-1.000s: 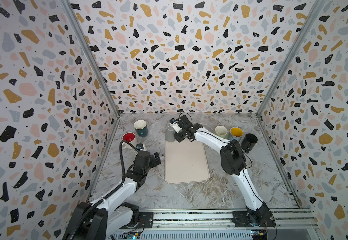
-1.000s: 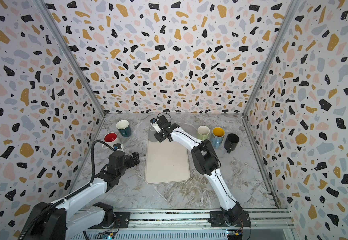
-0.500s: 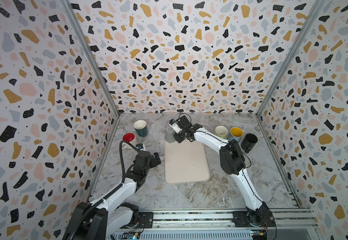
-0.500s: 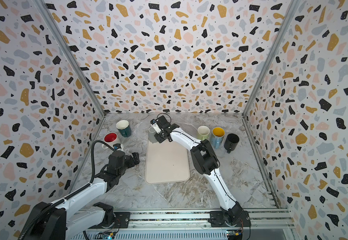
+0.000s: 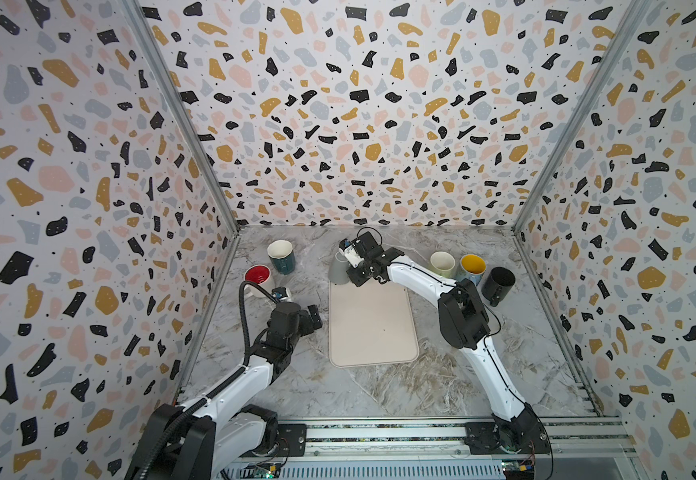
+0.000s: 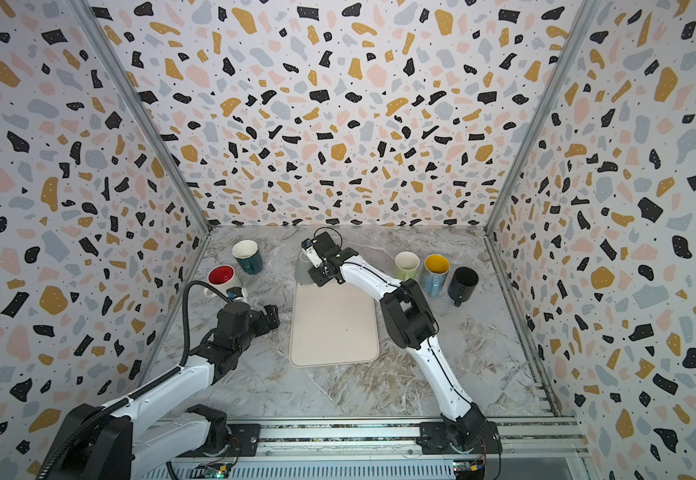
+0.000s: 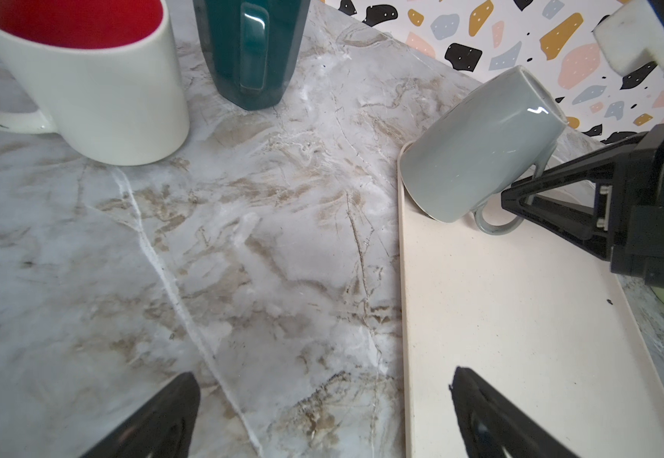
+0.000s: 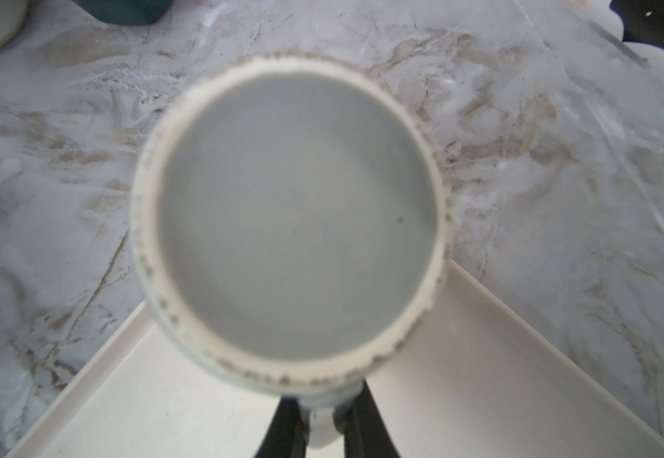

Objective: Turn the mug right side up
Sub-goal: Pick up the mug from the tray.

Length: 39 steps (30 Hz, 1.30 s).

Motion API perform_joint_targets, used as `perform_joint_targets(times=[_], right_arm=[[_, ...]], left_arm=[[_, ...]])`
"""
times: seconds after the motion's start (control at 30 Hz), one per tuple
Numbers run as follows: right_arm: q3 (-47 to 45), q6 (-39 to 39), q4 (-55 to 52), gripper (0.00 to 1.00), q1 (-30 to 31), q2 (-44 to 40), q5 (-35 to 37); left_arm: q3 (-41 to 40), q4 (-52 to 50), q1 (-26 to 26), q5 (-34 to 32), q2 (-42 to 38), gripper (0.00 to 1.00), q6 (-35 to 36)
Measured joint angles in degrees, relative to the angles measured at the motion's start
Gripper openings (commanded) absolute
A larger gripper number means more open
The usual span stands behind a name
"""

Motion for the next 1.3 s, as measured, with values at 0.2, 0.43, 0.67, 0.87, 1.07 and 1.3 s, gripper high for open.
perform_joint_targets(times=[0.2, 0.43, 0.67, 0.87, 1.07, 1.3], right_arm=[[-8.7, 3.1, 2.6, 0.00, -0.7, -5.4, -2.9], [-23.2, 6.8, 5.2, 0.00, -1.6, -17.1, -5.2], [-37.0, 11.2, 11.9, 0.00, -4.5, -30.8, -9.1], [-46.3, 14.4, 16.8, 0.00, -9.0, -39.6, -11.6], [-56.2, 18.9, 21.6, 0.00, -14.1, -46.6, -15.2], [-64.7, 24.3, 26.0, 0.00, -18.1, -52.4, -20.5]], left_arm=[[0.0, 0.0, 0.0, 1.0, -0.9, 1.00, -0.2], [0.1, 0.0, 0.0, 2.0, -3.7, 1.00, -1.2], [0.3, -0.1, -0.3, 3.4, -6.0, 1.00, -3.5], [0.5, 0.0, -3.1, 3.6, -6.3, 1.00, -6.0], [3.7, 0.3, -8.1, 3.1, -2.9, 1.00, -7.7], [8.6, 3.4, -14.5, 3.0, 2.9, 1.00, -9.7]])
